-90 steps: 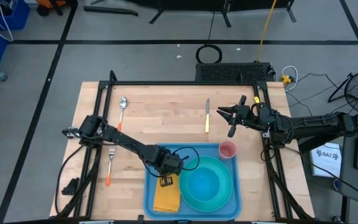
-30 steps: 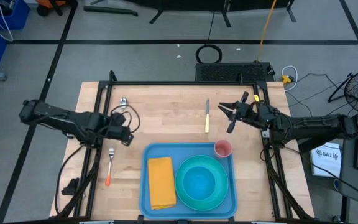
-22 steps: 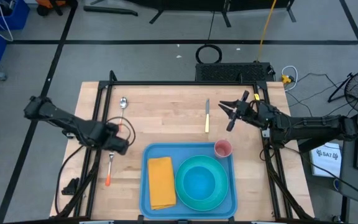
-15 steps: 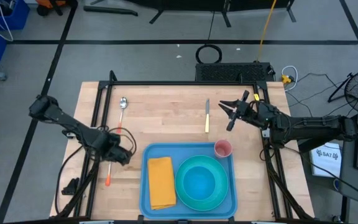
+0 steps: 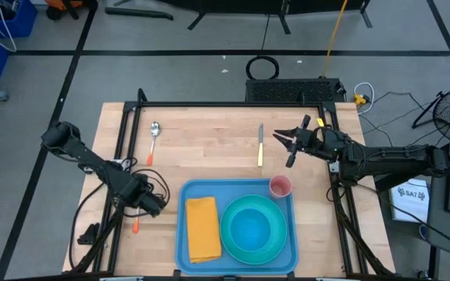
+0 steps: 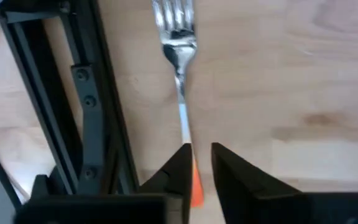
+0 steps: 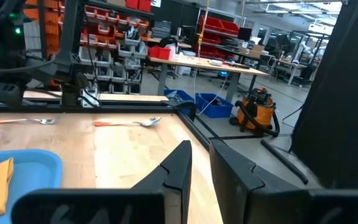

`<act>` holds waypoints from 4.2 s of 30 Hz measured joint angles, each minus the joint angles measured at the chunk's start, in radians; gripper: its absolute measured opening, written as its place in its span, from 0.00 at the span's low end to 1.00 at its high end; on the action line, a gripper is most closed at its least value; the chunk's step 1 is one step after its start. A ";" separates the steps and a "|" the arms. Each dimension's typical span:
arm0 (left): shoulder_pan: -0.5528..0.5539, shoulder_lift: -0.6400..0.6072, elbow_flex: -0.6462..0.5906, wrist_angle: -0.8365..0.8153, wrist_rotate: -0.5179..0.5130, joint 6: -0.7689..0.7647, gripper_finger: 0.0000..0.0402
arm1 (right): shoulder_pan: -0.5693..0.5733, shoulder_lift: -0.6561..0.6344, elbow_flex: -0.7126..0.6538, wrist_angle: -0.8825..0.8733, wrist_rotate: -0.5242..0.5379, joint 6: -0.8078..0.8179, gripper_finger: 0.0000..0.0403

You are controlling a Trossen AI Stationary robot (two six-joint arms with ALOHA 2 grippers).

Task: Set up tray
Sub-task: Put the orange fork on the yellow table napkin

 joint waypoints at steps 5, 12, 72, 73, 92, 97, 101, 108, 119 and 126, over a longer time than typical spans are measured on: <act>-0.015 -0.006 -0.094 0.072 0.009 -0.035 0.28 | 0.000 0.000 0.000 -0.003 0.001 0.000 0.12; -0.034 -0.053 -0.228 0.278 0.018 -0.073 0.31 | 0.000 0.000 0.000 -0.005 0.001 0.000 0.12; 0.065 0.059 -0.086 0.984 -0.209 0.207 0.03 | 0.000 0.000 0.000 -0.007 0.003 0.007 0.12; 0.061 0.079 -0.079 0.997 -0.231 0.199 0.03 | 0.000 0.000 0.000 -0.006 0.002 0.007 0.12; 0.047 0.381 0.230 0.810 -0.361 0.117 0.03 | 0.000 -0.003 0.000 0.014 0.003 -0.005 0.12; 0.017 0.426 0.233 0.810 -0.357 -0.010 0.03 | 0.000 -0.013 0.000 -0.002 0.002 -0.005 0.12; -0.012 0.423 0.234 0.830 -0.357 -0.107 0.03 | 0.000 -0.016 0.000 -0.014 0.002 -0.013 0.12; -0.026 0.413 0.291 0.727 -0.358 -0.145 0.02 | 0.000 -0.018 0.000 -0.014 0.003 -0.028 0.12; -0.029 0.470 0.291 0.707 -0.341 -0.144 0.02 | 0.000 -0.019 0.000 -0.015 0.002 -0.020 0.12; -0.026 0.500 0.291 0.724 -0.307 -0.127 0.02 | 0.000 -0.019 0.000 -0.021 0.002 -0.020 0.12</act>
